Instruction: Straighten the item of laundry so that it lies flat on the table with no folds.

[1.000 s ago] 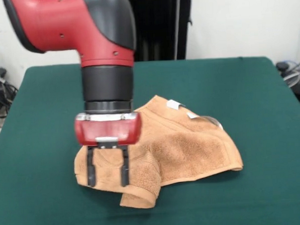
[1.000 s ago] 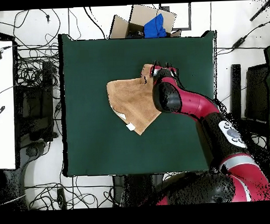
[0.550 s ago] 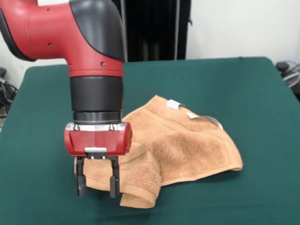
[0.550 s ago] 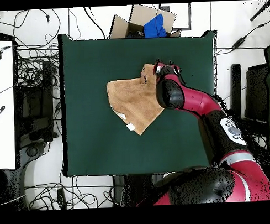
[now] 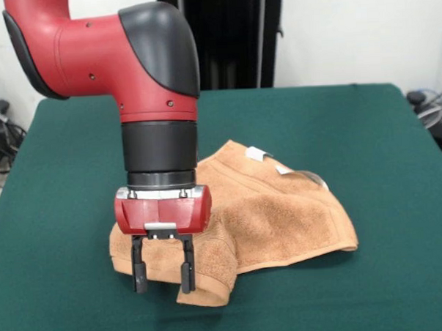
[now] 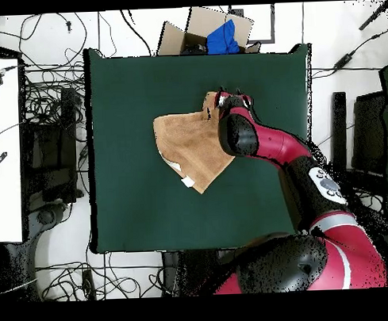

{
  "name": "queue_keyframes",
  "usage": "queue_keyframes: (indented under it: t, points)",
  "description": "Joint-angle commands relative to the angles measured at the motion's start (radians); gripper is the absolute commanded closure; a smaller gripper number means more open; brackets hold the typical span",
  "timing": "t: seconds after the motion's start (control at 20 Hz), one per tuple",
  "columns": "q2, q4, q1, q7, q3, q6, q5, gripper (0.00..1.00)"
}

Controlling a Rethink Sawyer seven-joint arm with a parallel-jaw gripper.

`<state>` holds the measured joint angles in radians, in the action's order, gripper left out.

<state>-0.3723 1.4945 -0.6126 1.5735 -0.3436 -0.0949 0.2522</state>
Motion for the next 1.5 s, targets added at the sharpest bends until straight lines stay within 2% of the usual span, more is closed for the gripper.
queue_keyframes:
  t: [0.05,1.2,1.5]
  points:
    - [-0.001,0.024,0.03,0.1,-0.009,0.067,0.033,0.0]
    - [-0.121,0.161,0.048,0.156,-0.017,0.087,-0.009,0.0]
    - [-0.093,0.145,0.06,0.162,-0.016,0.067,-0.017,0.0]
